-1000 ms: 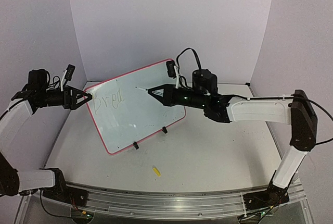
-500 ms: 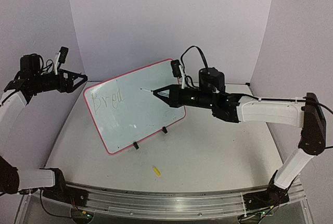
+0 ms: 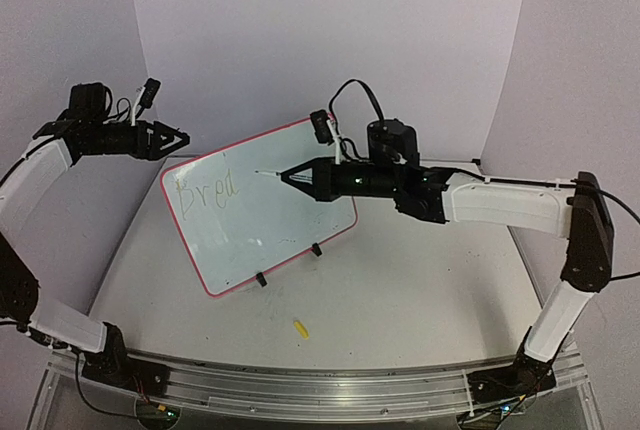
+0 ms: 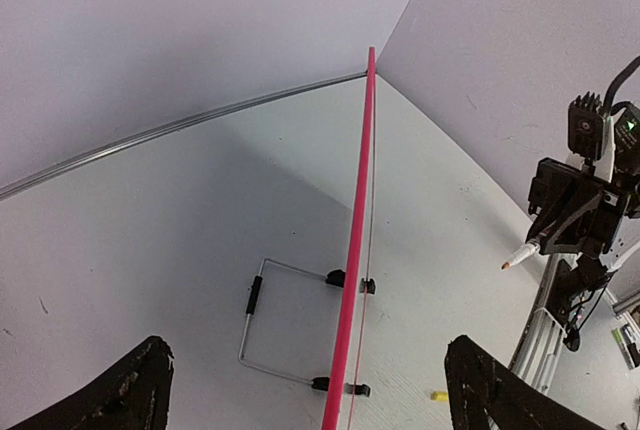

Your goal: Write a sentence on the whiteboard

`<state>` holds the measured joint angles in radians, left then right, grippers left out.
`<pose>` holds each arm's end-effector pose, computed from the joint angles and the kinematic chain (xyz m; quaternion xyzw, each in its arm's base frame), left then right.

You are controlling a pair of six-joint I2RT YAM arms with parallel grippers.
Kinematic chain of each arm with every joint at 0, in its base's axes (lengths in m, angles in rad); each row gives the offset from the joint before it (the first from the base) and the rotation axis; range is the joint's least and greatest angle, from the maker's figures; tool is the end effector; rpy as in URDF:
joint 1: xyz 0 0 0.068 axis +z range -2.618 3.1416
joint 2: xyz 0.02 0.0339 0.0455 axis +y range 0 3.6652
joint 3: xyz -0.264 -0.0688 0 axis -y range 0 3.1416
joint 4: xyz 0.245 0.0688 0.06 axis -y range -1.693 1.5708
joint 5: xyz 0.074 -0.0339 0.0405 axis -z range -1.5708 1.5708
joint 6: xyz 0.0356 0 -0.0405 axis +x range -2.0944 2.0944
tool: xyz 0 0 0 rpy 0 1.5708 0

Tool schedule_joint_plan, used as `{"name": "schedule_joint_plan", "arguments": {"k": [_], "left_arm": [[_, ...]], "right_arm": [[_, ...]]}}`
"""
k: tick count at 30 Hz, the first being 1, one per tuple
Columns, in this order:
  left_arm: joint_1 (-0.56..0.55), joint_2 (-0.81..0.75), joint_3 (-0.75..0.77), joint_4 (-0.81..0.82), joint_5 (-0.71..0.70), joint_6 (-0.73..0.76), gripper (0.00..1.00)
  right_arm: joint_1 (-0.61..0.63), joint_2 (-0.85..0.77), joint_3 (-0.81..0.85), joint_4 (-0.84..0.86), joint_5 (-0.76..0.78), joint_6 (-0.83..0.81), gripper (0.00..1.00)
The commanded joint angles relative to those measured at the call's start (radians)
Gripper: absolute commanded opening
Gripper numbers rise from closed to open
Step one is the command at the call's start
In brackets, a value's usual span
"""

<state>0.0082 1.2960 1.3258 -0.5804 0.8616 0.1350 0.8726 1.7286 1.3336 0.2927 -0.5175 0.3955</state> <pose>0.2745 -0.0248 0.3840 0.2537 0.7784 -0.3318 0.4686 0.2534 0.3293 0.3246 -0.3362 0.6568 0.5367 0.4093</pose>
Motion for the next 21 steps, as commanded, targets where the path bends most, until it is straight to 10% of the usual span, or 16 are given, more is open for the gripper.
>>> {"name": "schedule_joint_plan", "arguments": {"k": [1, 15, 21], "left_arm": [[-0.004, 0.040, 0.081, -0.014, 0.032, 0.029, 0.94], [-0.145, 0.169, 0.161, -0.136, 0.026, 0.130, 0.89], [-0.191, 0.213, 0.178, -0.167, -0.014, 0.155, 0.63]], "right_arm": [[-0.004, 0.086, 0.097, 0.000, -0.039, -0.013, 0.00], [-0.003, 0.256, 0.268, -0.026, 0.015, 0.000, 0.00], [-0.003, 0.290, 0.308, -0.036, 0.016, 0.000, 0.00]]}}
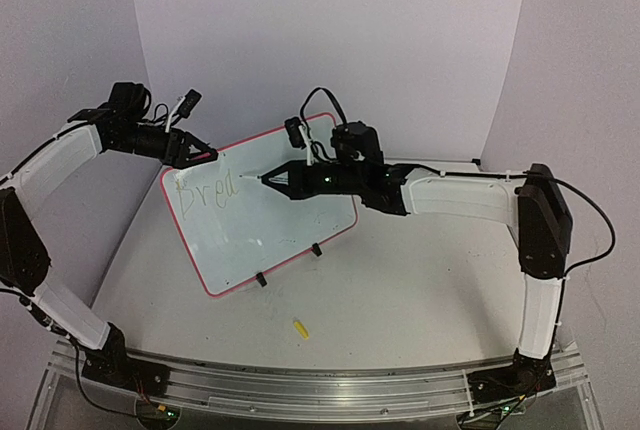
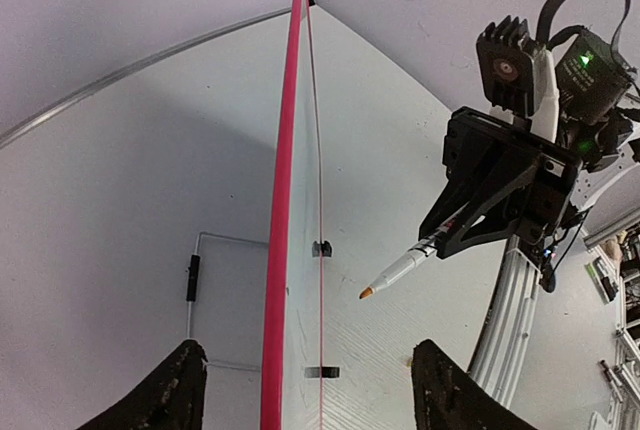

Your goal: Write a sentence on the whiteboard

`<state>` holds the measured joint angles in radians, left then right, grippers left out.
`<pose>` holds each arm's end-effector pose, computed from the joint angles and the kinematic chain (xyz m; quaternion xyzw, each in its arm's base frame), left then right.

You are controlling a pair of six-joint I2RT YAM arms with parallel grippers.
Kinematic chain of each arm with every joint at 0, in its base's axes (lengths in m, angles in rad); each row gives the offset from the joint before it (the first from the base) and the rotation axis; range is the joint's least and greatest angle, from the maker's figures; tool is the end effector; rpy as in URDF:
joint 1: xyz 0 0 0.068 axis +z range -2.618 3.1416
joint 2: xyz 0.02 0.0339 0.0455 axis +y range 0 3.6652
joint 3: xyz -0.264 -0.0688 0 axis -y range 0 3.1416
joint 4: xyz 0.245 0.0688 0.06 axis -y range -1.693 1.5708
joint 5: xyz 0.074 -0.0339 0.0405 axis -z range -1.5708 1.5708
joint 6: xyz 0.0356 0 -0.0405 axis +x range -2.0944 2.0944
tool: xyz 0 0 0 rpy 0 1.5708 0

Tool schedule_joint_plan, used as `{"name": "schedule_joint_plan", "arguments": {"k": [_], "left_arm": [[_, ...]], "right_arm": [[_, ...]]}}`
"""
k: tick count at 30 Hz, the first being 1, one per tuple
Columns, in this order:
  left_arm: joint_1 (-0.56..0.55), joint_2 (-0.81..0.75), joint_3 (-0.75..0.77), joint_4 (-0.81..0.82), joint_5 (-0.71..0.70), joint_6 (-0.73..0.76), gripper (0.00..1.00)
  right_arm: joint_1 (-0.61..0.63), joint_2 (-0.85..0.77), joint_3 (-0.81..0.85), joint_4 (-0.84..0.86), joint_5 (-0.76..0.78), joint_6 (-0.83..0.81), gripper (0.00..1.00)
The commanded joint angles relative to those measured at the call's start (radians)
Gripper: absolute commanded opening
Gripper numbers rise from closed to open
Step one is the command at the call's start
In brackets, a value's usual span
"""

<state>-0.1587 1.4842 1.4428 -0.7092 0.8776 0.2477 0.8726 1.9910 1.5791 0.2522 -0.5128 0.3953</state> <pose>0.3069 -0.0769 0.3603 0.3334 0.7789 -0.3732 0.3779 0.2951 0.3788 0.2947 -0.3339 0.6766 0.5271 0.3910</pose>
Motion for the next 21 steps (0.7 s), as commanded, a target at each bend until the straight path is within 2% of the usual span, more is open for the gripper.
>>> {"name": "schedule_joint_plan", "arguments": {"k": [1, 9, 21], "left_arm": [[-0.030, 0.031, 0.064, -0.043, -0.035, 0.046, 0.59], [-0.042, 0.032, 0.051, -0.037, -0.027, 0.063, 0.35], [-0.042, 0.041, 0.041, -0.038, -0.030, 0.081, 0.11]], "right_arm": [[-0.004, 0.033, 0.070, 0.003, 0.010, 0.000, 0.00], [-0.003, 0.073, 0.117, -0.013, 0.000, 0.002, 0.00], [-0.003, 0.110, 0.153, -0.019, 0.002, 0.013, 0.00]]}}
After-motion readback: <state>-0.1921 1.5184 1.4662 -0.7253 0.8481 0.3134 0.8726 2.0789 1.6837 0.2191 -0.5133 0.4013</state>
